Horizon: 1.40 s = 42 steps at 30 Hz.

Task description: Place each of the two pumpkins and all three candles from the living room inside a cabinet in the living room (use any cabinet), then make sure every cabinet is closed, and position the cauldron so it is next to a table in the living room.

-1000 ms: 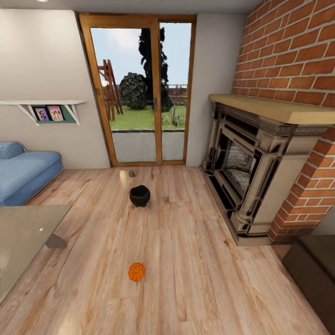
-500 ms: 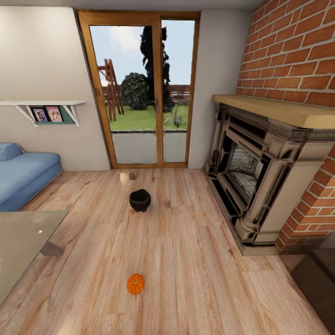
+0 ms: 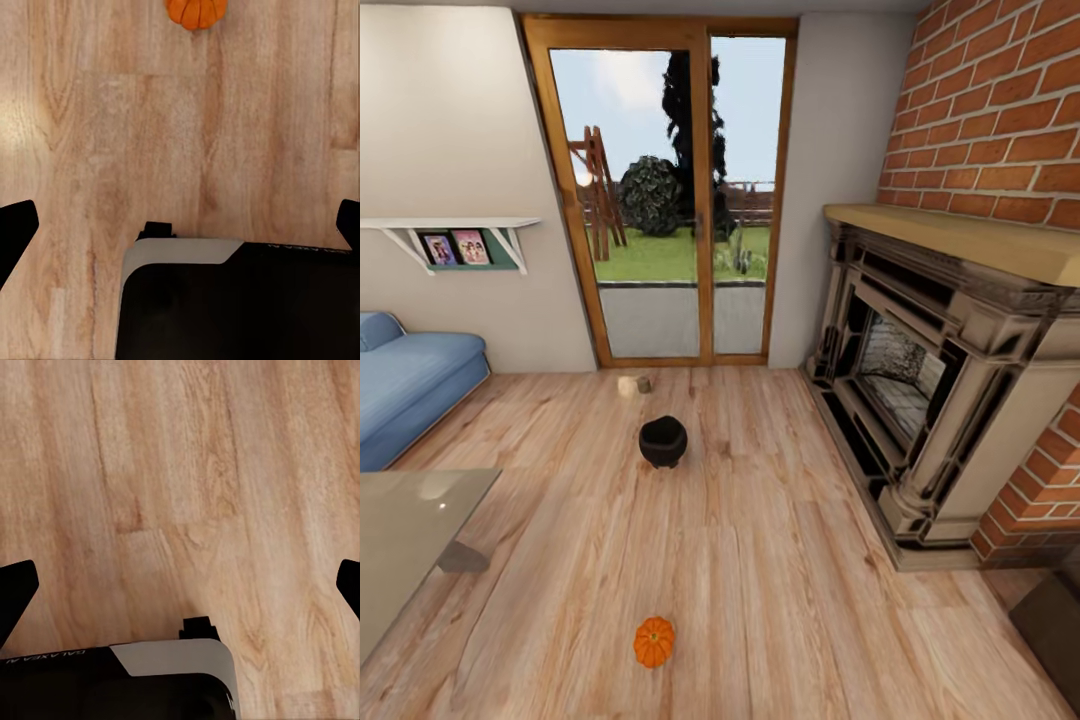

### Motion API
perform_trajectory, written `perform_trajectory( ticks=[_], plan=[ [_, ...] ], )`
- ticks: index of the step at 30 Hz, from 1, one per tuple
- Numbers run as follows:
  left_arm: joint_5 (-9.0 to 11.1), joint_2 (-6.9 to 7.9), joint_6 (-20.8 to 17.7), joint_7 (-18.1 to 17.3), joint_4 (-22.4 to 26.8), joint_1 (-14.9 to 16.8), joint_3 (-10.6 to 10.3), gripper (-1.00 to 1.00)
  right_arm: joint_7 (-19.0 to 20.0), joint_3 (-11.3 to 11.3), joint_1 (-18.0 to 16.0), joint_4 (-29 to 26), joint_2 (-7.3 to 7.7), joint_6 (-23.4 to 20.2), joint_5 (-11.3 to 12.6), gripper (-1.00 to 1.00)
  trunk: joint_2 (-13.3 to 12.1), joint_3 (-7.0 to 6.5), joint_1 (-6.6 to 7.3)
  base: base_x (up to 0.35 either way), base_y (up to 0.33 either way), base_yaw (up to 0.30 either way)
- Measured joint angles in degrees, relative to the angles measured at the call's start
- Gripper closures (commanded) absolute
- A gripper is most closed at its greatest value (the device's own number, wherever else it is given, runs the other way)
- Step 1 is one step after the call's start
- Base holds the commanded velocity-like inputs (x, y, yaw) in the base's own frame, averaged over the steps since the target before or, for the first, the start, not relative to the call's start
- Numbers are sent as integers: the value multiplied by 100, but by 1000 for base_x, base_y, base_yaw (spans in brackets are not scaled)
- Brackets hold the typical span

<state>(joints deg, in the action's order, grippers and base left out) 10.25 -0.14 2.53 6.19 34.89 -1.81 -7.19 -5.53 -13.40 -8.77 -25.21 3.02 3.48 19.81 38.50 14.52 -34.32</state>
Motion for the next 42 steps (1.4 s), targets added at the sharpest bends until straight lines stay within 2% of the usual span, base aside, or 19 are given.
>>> perform_trajectory(
  ticks=[2,4,8,9,11,17,20,22,26,28,29,30,32,34,37,40,41,42],
  plan=[
    [-4,-7,-70,-4,156,3,-3,-100,0,0,1,0,0,0,0,-100,0,0,0,99,8,0],
    [-9,-4,-327,6,562,5,-14,-100,0,3,1,-6,0,0,0,-100,0,-1,-1,67,4,0],
    [-8,-16,-1596,2,1615,41,-29,-100,-2,40,1,-42,8,6,10,-100,-1,-1,-1,25,2,0],
    [-11,-23,-1713,5,1719,84,-29,-100,-1,46,1,-46,10,6,13,-100,-1,-1,-1,9,1,0],
    [-28,-42,-1989,-9,1866,373,-29,-100,-3,62,2,-55,23,8,31,-100,-2,-3,-2,5,0,0],
    [-30,-128,-2146,-32,1687,910,-28,-100,-3,77,2,-69,44,13,62,-100,-1,-2,-2,2,0,0],
    [-28,-165,-2182,-43,1605,1272,-26,-100,7,80,9,-245,52,15,72,-100,-1,-2,-2,0,0,0],
    [-25,-179,-2197,-37,1504,1448,-22,-100,12,76,26,-573,57,-9,79,-100,-1,-2,-2,16,0,0],
    [-4,-194,-2209,-65,1339,1615,-18,-100,15,71,79,-1706,55,-229,87,-100,-1,-2,-1,55,0,0],
    [4,-195,-2244,-80,1291,1748,-15,-100,2,81,108,-2455,59,-760,104,-100,-1,-3,-1,76,0,0],
    [5,-192,-2282,-95,1250,1842,-9,-100,-23,160,117,-2965,60,-1322,95,-100,-2,-3,0,72,0,0],
    [5,-190,-2293,-101,1223,1880,-5,-100,-43,237,122,-3254,58,-1641,90,-100,-1,-3,-1,50,0,0],
    [21,-189,-2283,-114,1139,1964,1,-100,-207,696,123,-4146,30,-2780,76,-100,-1,-3,-1,29,0,0],
    [31,-193,-2260,-102,1097,1993,6,-100,-316,952,115,-4556,18,-3285,83,-100,-2,-2,-1,13,0,0],
    [34,-195,-2137,-115,1049,2020,11,-100,-400,1140,97,-4880,13,-3667,84,-100,-2,-2,-1,6,0,0],
    [37,-195,-1995,-185,910,2028,21,-100,-418,1216,86,-5177,12,-3815,104,-100,-2,-2,-1,2,0,0],
    [48,-192,-1981,-267,868,2029,24,-100,-418,1219,85,-5254,10,-3841,108,-100,-2,-2,-1,0,0,0],
    [128,-179,-1958,-552,762,2030,24,-100,-421,1218,82,-5361,5,-3891,110,-100,-1,-2,-1,0,0,0]
  ],
)
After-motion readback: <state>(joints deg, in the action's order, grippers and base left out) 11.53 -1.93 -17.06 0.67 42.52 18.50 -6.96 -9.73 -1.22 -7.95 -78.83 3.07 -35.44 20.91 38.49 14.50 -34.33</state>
